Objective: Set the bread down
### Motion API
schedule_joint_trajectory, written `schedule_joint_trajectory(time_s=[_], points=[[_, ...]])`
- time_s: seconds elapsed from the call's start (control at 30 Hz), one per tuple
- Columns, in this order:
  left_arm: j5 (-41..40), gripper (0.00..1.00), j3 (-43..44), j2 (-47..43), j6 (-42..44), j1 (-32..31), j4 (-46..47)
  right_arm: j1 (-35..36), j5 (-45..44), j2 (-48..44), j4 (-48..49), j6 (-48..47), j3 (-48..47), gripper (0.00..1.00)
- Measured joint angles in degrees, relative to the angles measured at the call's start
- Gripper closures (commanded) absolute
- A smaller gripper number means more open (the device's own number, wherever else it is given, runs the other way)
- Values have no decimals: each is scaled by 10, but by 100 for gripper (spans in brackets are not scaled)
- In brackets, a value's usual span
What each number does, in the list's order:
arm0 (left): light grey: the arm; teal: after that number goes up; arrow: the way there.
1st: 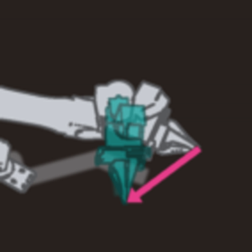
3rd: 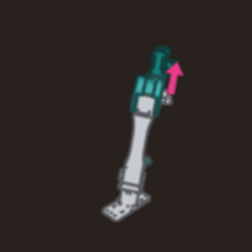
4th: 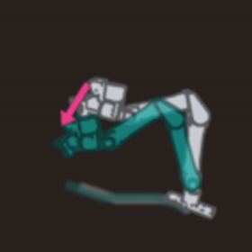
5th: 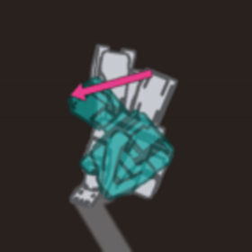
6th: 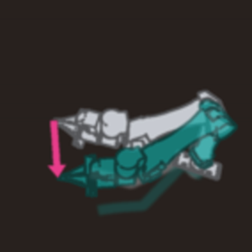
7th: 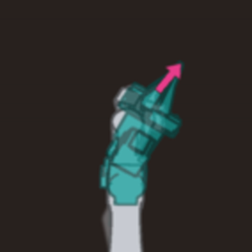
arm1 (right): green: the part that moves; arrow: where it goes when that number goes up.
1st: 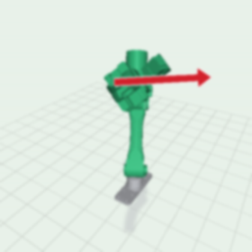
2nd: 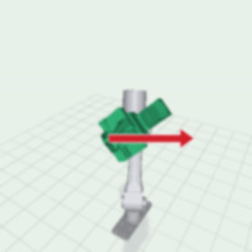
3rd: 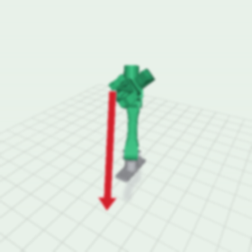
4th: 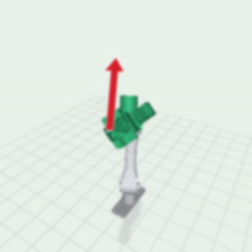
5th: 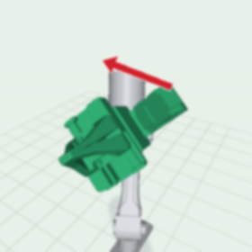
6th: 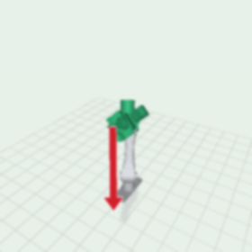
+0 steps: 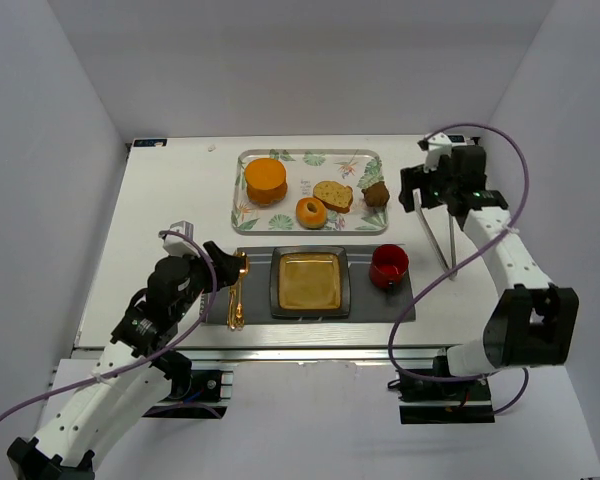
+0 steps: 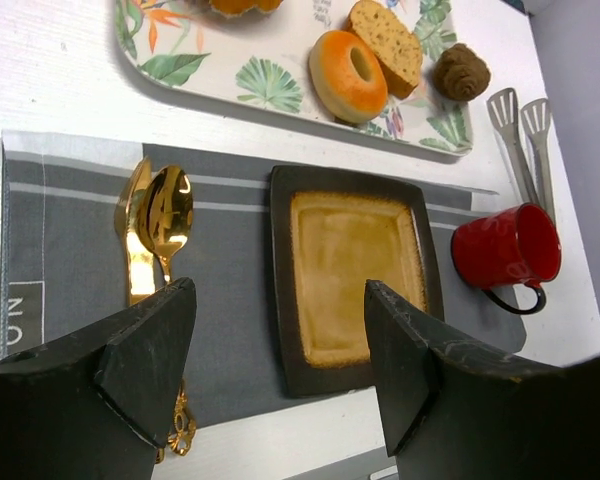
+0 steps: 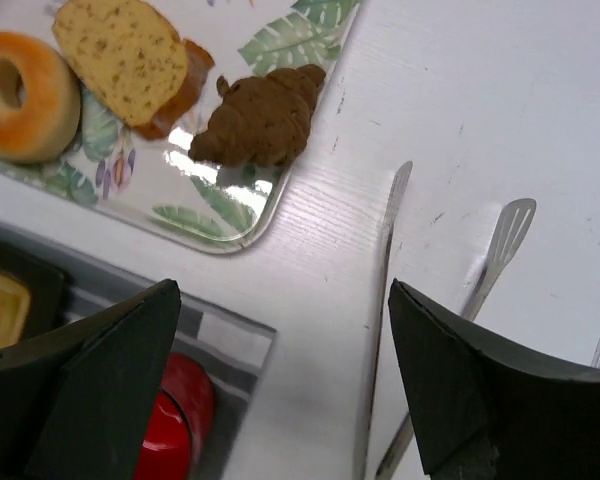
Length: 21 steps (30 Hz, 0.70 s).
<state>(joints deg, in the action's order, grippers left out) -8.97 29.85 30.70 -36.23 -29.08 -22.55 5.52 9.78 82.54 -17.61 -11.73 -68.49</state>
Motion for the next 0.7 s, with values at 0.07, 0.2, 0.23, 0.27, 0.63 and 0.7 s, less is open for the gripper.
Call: schedule_joint_trajectory(time_s=[0.07, 0.2, 0.23, 0.27, 0.63, 0.7], points=[[1, 23, 0, -2, 0, 0, 5, -38, 43, -26, -14, -33, 24, 11], [4, 23, 0, -9, 0, 0, 8, -140, 142, -80, -32, -114, 75, 23], [5, 23, 0, -10, 0, 0, 9, -165, 153, -91, -34, -126, 88, 27], [5, 24, 0, -12, 0, 0, 11, -182, 162, -98, -37, -137, 98, 32], [16, 24, -18, -32, -1, 0, 34, -235, 140, -96, -46, -175, 199, 11], [18, 24, -23, -32, -2, 0, 33, -235, 125, -94, -46, -179, 222, 11]])
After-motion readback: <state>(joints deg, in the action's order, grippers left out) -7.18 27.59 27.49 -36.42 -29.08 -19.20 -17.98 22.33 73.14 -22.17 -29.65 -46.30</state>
